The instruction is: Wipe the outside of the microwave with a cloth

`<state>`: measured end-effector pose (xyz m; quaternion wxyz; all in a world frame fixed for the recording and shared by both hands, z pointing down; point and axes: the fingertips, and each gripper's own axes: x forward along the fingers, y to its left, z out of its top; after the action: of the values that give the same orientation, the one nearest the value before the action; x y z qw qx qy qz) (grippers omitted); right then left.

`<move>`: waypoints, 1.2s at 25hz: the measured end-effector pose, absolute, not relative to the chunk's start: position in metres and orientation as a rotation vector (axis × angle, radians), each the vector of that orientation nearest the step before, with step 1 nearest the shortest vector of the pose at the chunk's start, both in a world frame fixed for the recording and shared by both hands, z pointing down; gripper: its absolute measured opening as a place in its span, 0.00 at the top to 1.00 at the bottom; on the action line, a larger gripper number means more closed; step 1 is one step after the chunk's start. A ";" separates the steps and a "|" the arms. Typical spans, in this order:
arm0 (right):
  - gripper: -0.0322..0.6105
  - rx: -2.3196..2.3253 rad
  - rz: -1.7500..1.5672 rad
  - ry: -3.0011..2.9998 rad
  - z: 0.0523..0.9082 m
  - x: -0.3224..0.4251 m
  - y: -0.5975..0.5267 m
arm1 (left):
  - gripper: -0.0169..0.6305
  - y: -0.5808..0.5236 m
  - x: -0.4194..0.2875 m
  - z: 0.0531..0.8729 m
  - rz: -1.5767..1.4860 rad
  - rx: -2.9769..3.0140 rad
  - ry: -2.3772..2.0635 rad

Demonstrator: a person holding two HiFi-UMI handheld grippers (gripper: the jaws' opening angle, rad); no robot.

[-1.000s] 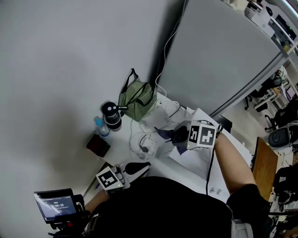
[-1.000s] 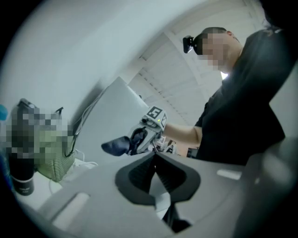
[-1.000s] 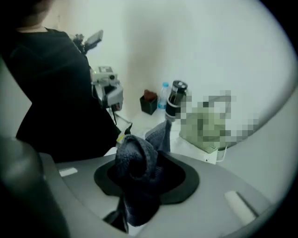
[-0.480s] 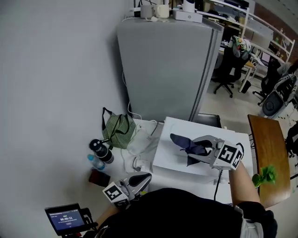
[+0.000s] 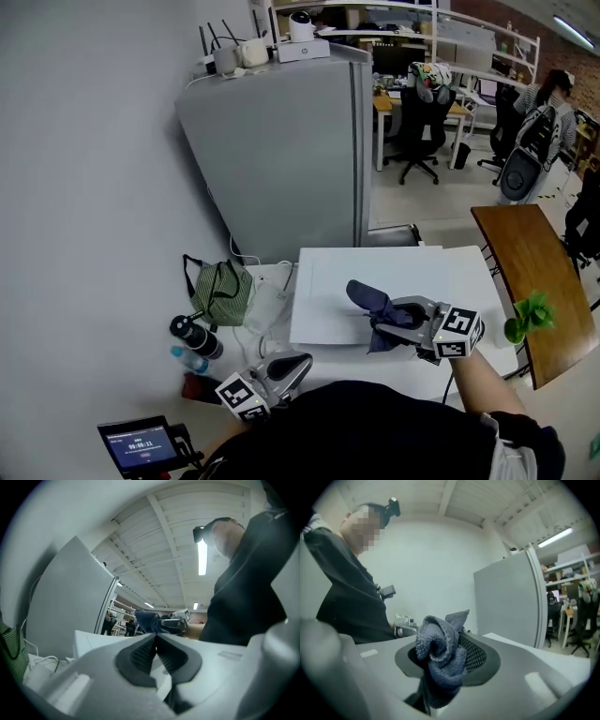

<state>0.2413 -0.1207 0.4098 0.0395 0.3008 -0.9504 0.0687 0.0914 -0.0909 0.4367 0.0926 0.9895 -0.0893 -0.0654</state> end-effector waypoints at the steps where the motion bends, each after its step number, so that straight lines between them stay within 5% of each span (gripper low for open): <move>1: 0.73 0.970 0.272 -2.948 0.408 0.247 -0.120 | 0.97 -0.090 0.092 0.436 -0.194 2.937 -0.259; 30: 0.73 0.980 0.210 -3.046 0.386 0.241 -0.138 | 0.97 -0.089 0.078 0.428 -0.215 2.928 -0.415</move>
<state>0.2410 -0.1377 0.3857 -0.0323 0.3055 -0.9494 0.0653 0.0779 -0.0892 0.4279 0.0881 0.9836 -0.1395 -0.0723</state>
